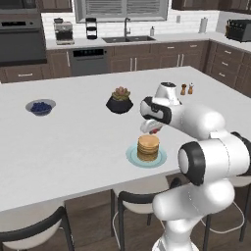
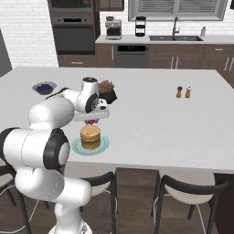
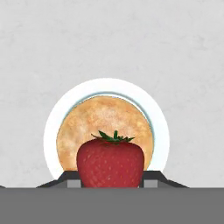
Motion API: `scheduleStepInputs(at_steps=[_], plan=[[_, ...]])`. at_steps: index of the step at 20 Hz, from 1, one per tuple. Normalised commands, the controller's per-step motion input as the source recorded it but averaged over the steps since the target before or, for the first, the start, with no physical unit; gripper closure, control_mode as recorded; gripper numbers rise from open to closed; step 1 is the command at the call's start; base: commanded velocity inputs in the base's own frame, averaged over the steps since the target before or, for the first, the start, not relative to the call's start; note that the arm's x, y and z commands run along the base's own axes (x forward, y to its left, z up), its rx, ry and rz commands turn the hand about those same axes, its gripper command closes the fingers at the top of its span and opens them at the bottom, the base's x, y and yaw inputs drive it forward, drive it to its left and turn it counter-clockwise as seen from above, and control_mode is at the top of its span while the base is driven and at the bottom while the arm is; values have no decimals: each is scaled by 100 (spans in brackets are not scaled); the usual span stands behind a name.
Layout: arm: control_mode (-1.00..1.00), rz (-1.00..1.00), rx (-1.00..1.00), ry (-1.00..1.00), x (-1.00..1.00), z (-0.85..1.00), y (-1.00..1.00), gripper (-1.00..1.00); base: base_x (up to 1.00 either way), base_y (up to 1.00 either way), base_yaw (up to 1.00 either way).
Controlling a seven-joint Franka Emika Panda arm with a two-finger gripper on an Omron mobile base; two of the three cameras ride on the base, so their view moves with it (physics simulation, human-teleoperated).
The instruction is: Take the strawberry from the fridge and place it on top of the pancake, located on the dining counter.
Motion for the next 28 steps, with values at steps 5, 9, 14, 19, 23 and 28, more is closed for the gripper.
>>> scheduleStepInputs(at_steps=[5,9,14,19,23,28], plan=[[-100,5,1,1,-1,-6,29,100,0,0,0],[-100,0,-1,0,4,-21,2,100,0,0,0],[-100,0,0,2,0,-19,-3,100,0,0,0],[-100,0,-1,2,10,-5,0,100,0,0,0],[-100,0,-3,1,19,-16,0,100,0,0,0],[-100,0,-2,0,0,-11,0,100,0,0,0]])
